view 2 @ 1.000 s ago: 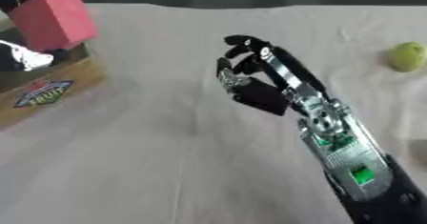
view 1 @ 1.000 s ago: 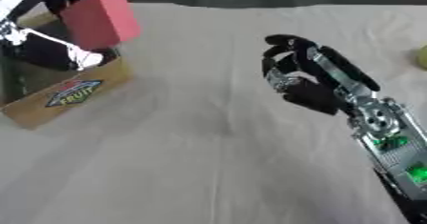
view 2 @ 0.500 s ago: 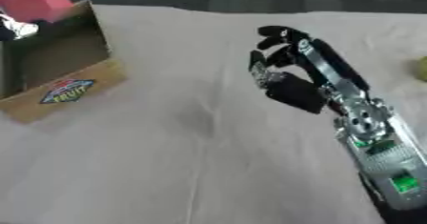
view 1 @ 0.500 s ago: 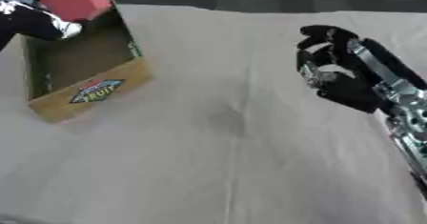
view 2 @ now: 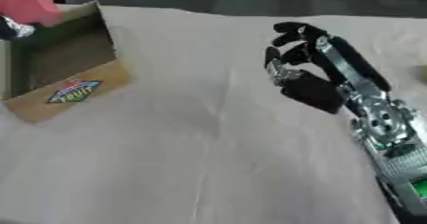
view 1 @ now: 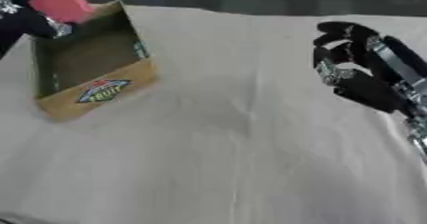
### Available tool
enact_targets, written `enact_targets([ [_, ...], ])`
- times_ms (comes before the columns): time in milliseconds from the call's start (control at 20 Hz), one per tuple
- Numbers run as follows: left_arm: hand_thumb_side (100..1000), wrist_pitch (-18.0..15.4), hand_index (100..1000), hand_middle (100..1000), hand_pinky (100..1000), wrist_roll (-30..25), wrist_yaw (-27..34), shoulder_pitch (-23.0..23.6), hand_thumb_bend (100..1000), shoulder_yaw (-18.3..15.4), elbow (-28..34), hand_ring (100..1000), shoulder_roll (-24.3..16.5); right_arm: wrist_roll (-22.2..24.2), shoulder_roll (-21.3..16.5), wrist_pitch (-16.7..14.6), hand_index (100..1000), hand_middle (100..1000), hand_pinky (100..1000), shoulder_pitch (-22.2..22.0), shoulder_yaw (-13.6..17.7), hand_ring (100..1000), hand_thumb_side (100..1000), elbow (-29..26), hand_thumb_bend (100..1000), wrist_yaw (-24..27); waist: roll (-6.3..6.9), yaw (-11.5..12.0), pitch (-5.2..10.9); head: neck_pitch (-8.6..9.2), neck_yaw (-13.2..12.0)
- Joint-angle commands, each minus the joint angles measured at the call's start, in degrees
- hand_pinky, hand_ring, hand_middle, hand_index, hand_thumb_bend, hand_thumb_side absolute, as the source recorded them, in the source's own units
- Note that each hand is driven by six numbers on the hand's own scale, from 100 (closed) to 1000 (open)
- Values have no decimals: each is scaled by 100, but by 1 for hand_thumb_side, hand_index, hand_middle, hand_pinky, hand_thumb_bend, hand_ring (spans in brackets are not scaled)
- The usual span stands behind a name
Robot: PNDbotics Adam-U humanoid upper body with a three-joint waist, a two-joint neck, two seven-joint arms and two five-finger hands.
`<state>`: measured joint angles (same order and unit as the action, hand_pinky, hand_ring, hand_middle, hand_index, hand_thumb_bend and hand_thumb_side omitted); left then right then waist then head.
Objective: Pick up the objects with one hand, pass them to the other hand, and then place them into the box on the other side of the table.
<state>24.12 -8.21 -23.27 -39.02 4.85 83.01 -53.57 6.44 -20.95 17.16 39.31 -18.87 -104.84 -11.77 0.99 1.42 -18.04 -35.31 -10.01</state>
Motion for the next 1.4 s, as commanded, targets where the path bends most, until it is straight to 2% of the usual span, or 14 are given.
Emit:
enact_targets([
  [50, 100, -216, 385, 314, 534, 3, -32, -218, 523, 21, -418, 433, -30, -38, -110, -4, 893, 747, 762, 89, 66, 686, 528, -146, 100, 34, 5, -18, 169, 75, -57],
  [200, 100, -335, 418, 342, 558, -59, -227, -380, 541, 97, -823, 460, 85, -58, -114, -2, 894, 747, 761, 91, 79, 681, 529, -152, 100, 45, 3, -43, 162, 79, -84],
  [250, 100, -349, 438, 358, 573, -72, -305, -434, 586, 110, -951, 474, 129, -65, -116, -3, 894, 747, 761, 93, 82, 679, 530, -154, 100, 50, 3, -47, 160, 78, -89],
  [400, 100, -412, 528, 447, 638, -198, -553, -572, 668, 164, -1311, 543, 258, -81, -112, -5, 894, 747, 761, 100, 85, 675, 531, -158, 100, 62, 10, -54, 147, 69, -108],
  [450, 102, -442, 592, 497, 679, -244, -645, -607, 703, 172, -1399, 590, 287, -85, -113, -6, 894, 747, 761, 99, 86, 673, 533, -158, 100, 65, 12, -54, 144, 66, -109],
  [550, 169, -487, 665, 569, 718, -318, -824, -658, 761, 167, -1541, 653, 339, -88, -115, -7, 894, 746, 761, 100, 86, 672, 533, -159, 100, 68, 15, -57, 136, 61, -99],
  [600, 225, -512, 735, 645, 755, -355, -903, -674, 806, 155, -1592, 723, 363, -89, -115, -8, 894, 746, 760, 99, 88, 672, 534, -160, 100, 70, 16, -58, 133, 57, -89],
  [700, 260, -537, 802, 739, 799, -422, -1050, -696, 859, 134, -1669, 794, 391, -92, -116, -8, 894, 746, 760, 99, 91, 671, 533, -163, 100, 77, 18, -60, 127, 51, -72],
  [900, 266, -495, 838, 759, 809, -430, -1268, -716, 891, 84, -1727, 810, 427, -103, -117, -6, 893, 746, 760, 88, 97, 670, 534, -168, 100, 94, 22, -54, 123, 27, -24],
  [1200, 297, -466, 861, 776, 813, -359, -1240, -713, 912, 60, -1658, 819, 430, -119, -125, -3, 893, 740, 760, 88, 103, 669, 529, -162, 100, 86, 18, -49, 149, -43, 138],
  [1350, 312, -480, 846, 759, 801, -301, -1162, -705, 898, 42, -1599, 806, 424, -120, -127, -3, 893, 736, 760, 89, 105, 669, 527, -160, 100, 86, 14, -52, 166, -57, 159],
  [1400, 317, -478, 824, 740, 790, -267, -1113, -700, 867, 24, -1558, 789, 419, -125, -130, -2, 892, 735, 760, 87, 110, 668, 527, -161, 100, 86, 12, -51, 172, -61, 182],
])
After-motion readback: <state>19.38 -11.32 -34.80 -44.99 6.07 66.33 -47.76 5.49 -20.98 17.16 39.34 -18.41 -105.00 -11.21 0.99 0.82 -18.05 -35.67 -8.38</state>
